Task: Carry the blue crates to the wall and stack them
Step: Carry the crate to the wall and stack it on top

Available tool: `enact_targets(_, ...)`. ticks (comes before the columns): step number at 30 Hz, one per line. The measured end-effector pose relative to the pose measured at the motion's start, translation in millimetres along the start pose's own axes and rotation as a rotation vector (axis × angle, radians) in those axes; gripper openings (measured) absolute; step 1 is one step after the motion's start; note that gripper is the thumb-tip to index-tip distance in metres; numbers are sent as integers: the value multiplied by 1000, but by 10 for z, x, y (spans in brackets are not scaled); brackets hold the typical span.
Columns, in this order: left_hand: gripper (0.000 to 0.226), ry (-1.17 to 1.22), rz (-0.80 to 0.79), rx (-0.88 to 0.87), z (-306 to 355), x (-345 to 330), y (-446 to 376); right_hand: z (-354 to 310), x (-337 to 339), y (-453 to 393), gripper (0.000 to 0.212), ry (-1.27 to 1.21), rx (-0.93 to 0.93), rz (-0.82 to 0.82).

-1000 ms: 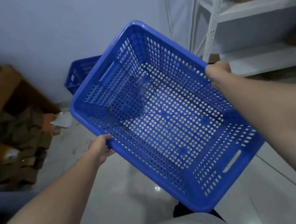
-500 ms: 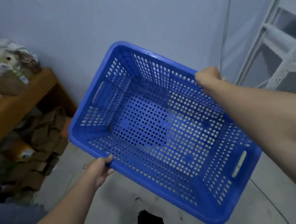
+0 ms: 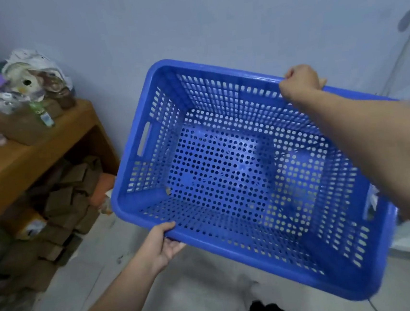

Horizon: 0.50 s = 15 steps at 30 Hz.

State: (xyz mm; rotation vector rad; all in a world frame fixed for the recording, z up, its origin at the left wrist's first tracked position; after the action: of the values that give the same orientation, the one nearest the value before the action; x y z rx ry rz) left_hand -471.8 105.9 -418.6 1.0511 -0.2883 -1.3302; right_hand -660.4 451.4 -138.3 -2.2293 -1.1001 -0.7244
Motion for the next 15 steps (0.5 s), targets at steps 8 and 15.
enact_targets(8,12,-91,61,18,923,-361,-764,-376,-1037,-1467,17,22,99,-91)
enact_targets(15,12,-48,145,7,1463,-1017,-1247,-326,-2129,-2635,14,82,132,-236)
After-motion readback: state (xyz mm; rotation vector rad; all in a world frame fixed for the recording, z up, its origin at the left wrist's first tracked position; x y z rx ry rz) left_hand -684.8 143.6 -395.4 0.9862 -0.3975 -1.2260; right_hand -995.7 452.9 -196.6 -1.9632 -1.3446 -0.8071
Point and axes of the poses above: each hand's wrist, its own y-axis away from the middle knuckle, its own x-axis out of the back of the hand, z = x × y, the point moved 7 cm from there along -y, towards the middle knuckle, and after that the axes turned 12 degrees about -y, right-handed, at the moved point
